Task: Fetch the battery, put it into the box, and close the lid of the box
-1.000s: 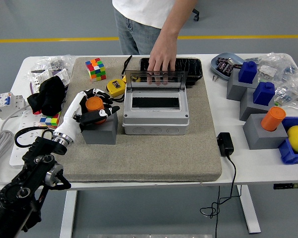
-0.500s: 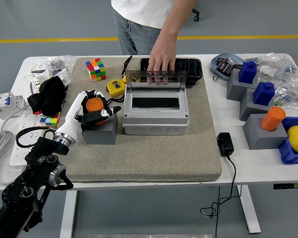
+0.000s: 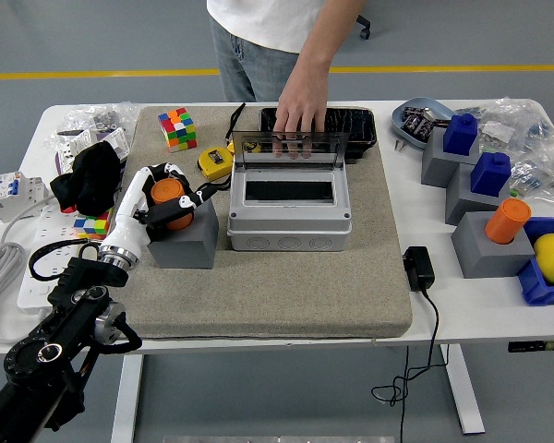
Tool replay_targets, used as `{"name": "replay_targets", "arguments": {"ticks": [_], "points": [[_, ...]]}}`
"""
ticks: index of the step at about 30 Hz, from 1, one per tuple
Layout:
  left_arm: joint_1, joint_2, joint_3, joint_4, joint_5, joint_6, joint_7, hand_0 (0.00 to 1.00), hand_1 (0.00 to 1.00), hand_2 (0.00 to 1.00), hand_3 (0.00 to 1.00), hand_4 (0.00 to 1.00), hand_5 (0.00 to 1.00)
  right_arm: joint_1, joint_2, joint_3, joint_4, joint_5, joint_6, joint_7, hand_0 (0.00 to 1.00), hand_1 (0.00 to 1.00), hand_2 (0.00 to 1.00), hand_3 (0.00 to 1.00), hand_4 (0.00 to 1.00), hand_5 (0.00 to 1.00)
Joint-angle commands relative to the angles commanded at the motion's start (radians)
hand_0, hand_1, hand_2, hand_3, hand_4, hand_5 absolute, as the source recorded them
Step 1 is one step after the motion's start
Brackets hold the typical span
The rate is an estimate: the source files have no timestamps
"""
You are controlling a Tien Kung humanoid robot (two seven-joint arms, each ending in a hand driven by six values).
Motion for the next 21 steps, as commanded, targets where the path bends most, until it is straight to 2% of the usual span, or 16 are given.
{"name": "replay_targets", "arguments": {"ticks": [21], "points": [[-0.025, 0.0, -0.025, -0.015, 0.008, 0.036, -0.013, 0.028, 0.002, 0.002, 0.002, 0.998, 0.149, 0.002, -0.002, 0.003, 0.0, -0.003, -0.001, -0.001, 0.845, 0.833, 0.808, 0.829, 0.998, 0.998]]}}
